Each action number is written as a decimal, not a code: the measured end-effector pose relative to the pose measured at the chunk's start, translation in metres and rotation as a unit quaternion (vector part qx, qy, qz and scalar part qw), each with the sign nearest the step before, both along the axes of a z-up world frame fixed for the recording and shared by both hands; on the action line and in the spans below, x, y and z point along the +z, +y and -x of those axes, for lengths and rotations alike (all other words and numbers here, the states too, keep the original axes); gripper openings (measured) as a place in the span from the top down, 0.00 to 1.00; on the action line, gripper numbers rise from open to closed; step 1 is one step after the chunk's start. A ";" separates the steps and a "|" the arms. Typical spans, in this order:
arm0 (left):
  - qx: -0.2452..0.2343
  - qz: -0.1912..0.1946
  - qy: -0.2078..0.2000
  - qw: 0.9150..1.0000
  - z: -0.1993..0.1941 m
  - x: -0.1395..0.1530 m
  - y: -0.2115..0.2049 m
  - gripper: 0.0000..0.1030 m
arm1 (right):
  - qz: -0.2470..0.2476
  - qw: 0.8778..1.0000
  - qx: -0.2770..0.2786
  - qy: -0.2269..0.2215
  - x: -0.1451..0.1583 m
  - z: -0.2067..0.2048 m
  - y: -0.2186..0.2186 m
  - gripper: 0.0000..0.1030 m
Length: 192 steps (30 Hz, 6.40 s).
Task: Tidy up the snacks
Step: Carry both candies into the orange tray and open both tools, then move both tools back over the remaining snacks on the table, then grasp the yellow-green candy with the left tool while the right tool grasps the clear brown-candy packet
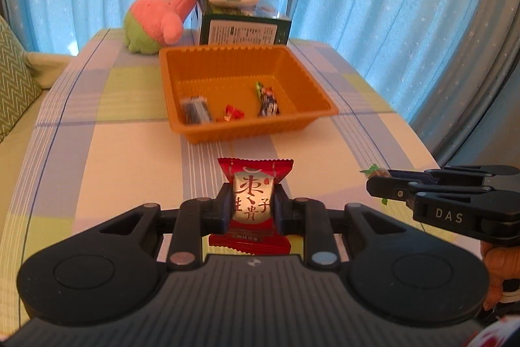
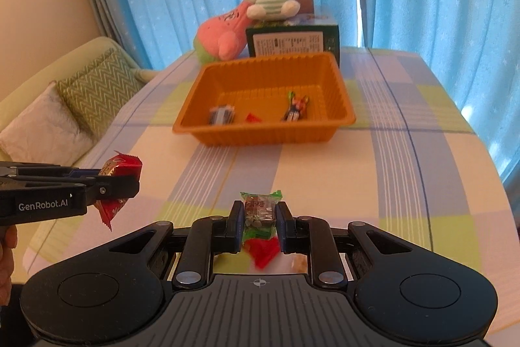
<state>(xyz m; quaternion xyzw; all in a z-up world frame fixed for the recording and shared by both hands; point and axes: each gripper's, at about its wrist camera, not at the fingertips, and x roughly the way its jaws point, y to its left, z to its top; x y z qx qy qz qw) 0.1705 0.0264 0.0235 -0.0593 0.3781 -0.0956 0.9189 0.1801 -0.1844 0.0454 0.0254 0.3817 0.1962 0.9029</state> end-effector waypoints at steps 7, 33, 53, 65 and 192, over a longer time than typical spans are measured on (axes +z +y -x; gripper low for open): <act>0.008 -0.003 -0.016 1.000 -0.059 0.011 0.004 0.78 | 0.002 1.000 -0.002 -0.019 0.013 -0.060 0.004 0.80; 0.020 -0.008 -0.010 1.000 -0.195 -0.025 0.001 0.66 | -0.013 1.000 -0.027 0.010 -0.018 -0.181 0.008 0.80; 0.033 -0.001 -0.006 0.999 -0.173 -0.027 0.017 0.63 | -0.035 0.998 -0.048 0.010 -0.013 -0.191 0.005 0.80; 0.051 0.003 -0.009 0.999 -0.143 -0.029 0.023 0.47 | -0.073 0.993 -0.093 0.014 -0.014 -0.176 -0.024 0.39; -0.009 -0.030 0.065 0.997 0.019 -0.104 -0.008 0.83 | 0.028 0.992 -0.100 0.066 -0.107 -0.001 -0.007 0.68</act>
